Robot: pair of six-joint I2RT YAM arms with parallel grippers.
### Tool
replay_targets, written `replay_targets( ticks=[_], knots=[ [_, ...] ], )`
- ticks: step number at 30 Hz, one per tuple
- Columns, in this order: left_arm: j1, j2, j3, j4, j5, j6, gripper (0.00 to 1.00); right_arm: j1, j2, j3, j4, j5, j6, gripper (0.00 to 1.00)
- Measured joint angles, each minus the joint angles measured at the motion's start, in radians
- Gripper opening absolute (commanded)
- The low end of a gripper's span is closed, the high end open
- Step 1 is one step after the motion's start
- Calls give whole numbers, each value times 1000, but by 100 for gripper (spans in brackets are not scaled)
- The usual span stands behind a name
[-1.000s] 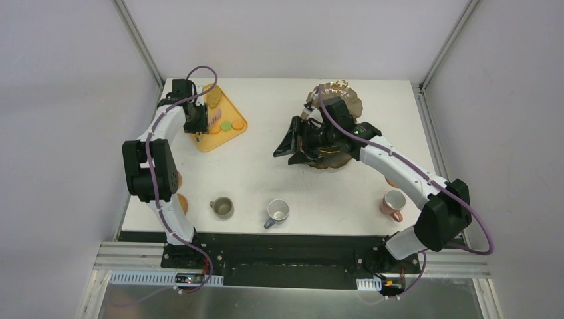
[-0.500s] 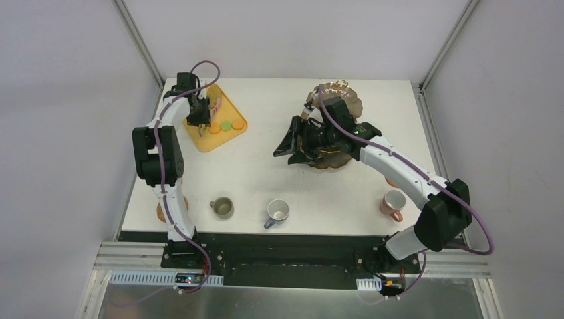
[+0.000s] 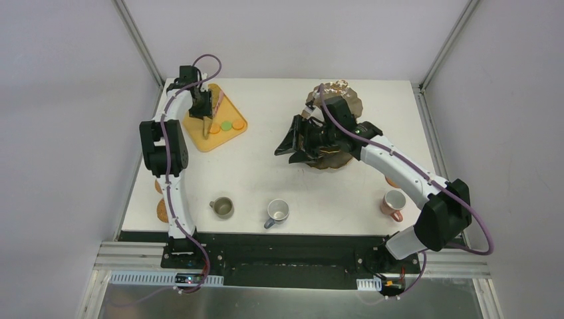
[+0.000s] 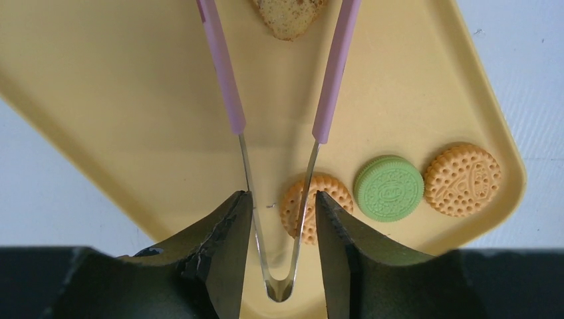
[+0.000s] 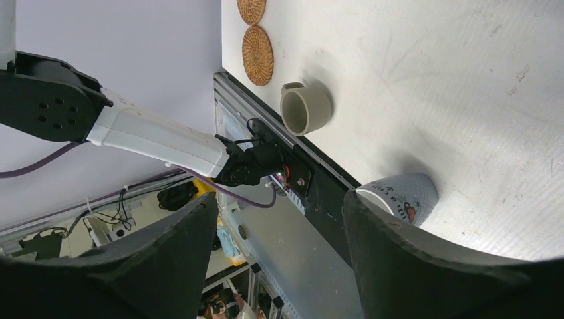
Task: Serve the afternoon tea
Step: Pick up the desert from the tray.
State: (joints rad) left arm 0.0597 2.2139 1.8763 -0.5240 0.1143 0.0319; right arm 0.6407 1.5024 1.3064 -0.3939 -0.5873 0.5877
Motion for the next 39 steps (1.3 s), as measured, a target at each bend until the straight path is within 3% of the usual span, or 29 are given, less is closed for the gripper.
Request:
replay_targets(
  ticks=[14,24,29,39],
  knots=[
    [-2,23,-5,-4,3,5,57,-7,0,0,0,-1,-1,70],
    [-2,31,-34,20,3,3,53,-7,0,0,0,-2,0,69],
    [-1,77,24,13,3,-2,53,-7,0,0,0,-3,0,69],
    [-8,145,141,-16,-4,2,15,-8,1,0,0,-3,0,68]
  ],
)
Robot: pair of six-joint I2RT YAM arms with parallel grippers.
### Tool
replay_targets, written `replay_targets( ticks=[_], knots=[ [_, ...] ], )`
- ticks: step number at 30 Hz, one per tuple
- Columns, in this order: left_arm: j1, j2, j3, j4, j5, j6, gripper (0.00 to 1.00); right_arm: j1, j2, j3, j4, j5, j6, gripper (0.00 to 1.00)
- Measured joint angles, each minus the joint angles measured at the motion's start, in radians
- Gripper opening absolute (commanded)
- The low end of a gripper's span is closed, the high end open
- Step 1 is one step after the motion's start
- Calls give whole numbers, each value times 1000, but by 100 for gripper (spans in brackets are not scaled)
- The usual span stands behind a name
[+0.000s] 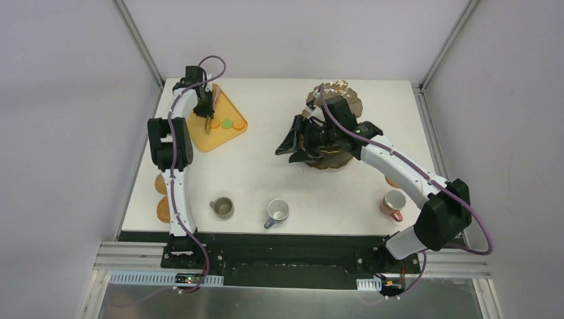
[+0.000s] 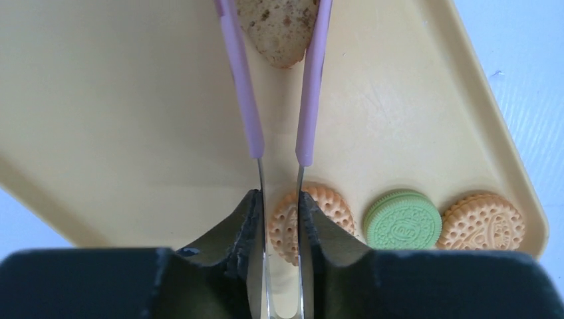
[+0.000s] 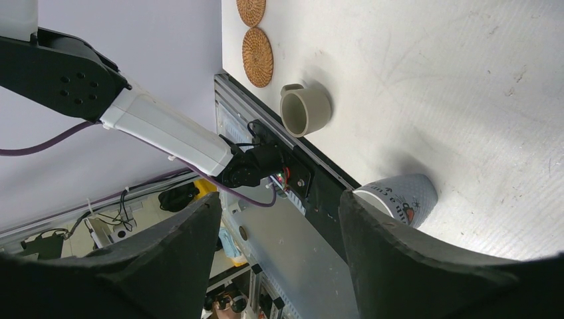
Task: Serve the afternoon tea
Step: Pick up the desert from the tray, then place the desert on the desert table.
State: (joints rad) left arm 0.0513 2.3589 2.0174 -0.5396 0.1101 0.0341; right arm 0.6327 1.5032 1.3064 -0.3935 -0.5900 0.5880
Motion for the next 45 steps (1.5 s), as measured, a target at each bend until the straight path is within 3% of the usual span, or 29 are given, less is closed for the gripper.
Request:
replay_targets(
  ticks=[7,22,28,34,39,45],
  knots=[
    [-6,1,18,-45,-38,8,0,0,3,0,0,0,0,68],
    [-5,-75,24,-193,-101,5,0,0,9,1,3,1,0,67],
    [-5,-218,-85,-227,-93,-17,0,0,6,1,4,3,-1,67],
    [-27,-470,-271,-290,-60,-72,0,0,-27,26,-2,16,-21,67],
    [-140,-734,-437,-365,-32,-132,1,-4,-103,46,-10,52,-53,66],
    [-484,-1046,-700,-385,28,-310,2,-18,-239,45,-28,161,-70,66]
  ],
)
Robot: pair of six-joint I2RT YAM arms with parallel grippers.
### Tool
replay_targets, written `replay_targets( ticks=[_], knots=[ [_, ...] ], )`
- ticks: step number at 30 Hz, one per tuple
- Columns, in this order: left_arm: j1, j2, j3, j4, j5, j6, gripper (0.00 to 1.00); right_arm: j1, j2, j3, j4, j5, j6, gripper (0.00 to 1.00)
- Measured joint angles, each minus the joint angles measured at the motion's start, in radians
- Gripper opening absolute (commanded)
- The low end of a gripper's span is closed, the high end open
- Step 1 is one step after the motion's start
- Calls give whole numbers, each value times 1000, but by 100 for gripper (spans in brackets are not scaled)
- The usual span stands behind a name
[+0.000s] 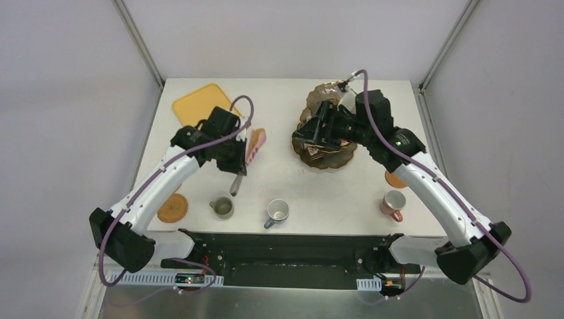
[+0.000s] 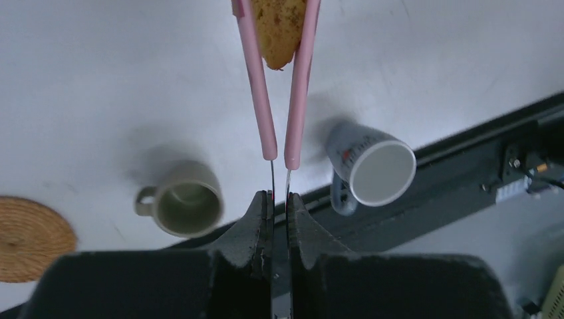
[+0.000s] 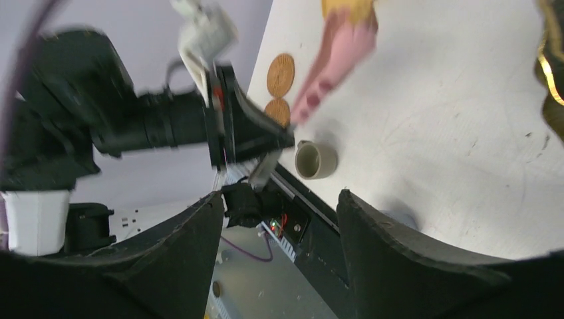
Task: Serve the afternoon tea
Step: Place the desert on the desert table.
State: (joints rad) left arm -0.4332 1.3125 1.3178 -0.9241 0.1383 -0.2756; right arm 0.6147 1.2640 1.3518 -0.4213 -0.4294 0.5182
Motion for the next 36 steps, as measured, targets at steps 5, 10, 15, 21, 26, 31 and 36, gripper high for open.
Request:
replay_targets(
  ticks=[5,10,15,21,26,31,36],
  knots=[
    [-233,-97,-120,2,9,-158,4,-17,-109,-5,-15,106,-8,66],
    [-460,-33,-97,24,10,-264,4,-38,-198,-13,-47,211,-15,67],
    [-525,111,-10,36,30,-312,4,-46,-257,-32,-64,286,-13,66],
    [-550,245,90,85,71,-323,3,-47,-315,-48,-79,358,-5,66],
    [-576,380,183,141,96,-319,3,-48,-373,-51,-108,440,0,66],
    [-590,486,261,153,74,-316,3,-48,-431,-51,-146,518,4,66],
    [-595,571,332,187,30,-316,3,-48,-480,-50,-197,566,17,66]
  ],
)
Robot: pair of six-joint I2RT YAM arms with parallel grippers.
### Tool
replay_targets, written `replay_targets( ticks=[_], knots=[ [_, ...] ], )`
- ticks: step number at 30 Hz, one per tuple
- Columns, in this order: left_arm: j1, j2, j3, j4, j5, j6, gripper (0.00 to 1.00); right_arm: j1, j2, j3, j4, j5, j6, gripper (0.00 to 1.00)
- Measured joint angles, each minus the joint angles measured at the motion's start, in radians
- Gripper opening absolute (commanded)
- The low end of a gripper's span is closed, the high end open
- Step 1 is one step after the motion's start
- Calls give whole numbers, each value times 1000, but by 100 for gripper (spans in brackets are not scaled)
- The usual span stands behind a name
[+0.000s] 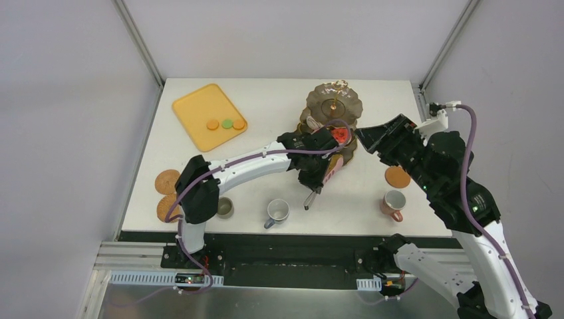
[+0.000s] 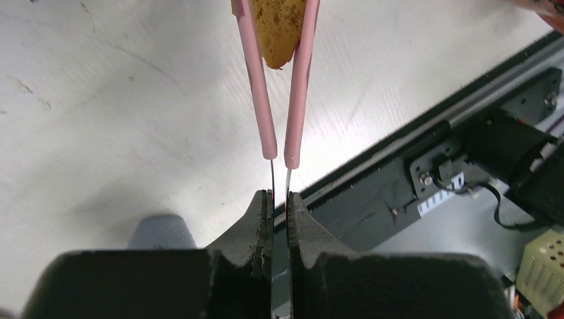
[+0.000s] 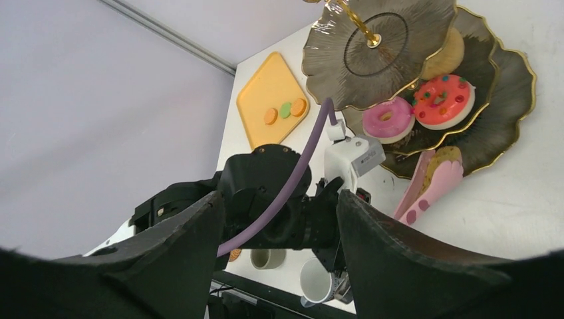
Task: Serve the afternoon tea
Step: Place the desert on the desert table.
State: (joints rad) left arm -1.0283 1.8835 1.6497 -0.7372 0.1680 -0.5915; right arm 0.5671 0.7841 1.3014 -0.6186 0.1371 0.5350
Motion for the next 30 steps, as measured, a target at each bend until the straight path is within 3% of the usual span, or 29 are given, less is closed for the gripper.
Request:
replay_targets(
  ticks=[15,24,30],
  knots=[
    [-1,126,51,102,-129,3,6,0,-30,34,-107,58,13,66],
    [-7,126,-15,212,-196,4,7,0,-38,34,-121,60,33,66],
    [-7,126,-35,275,-237,10,18,0,-38,33,-121,57,39,66]
  ],
)
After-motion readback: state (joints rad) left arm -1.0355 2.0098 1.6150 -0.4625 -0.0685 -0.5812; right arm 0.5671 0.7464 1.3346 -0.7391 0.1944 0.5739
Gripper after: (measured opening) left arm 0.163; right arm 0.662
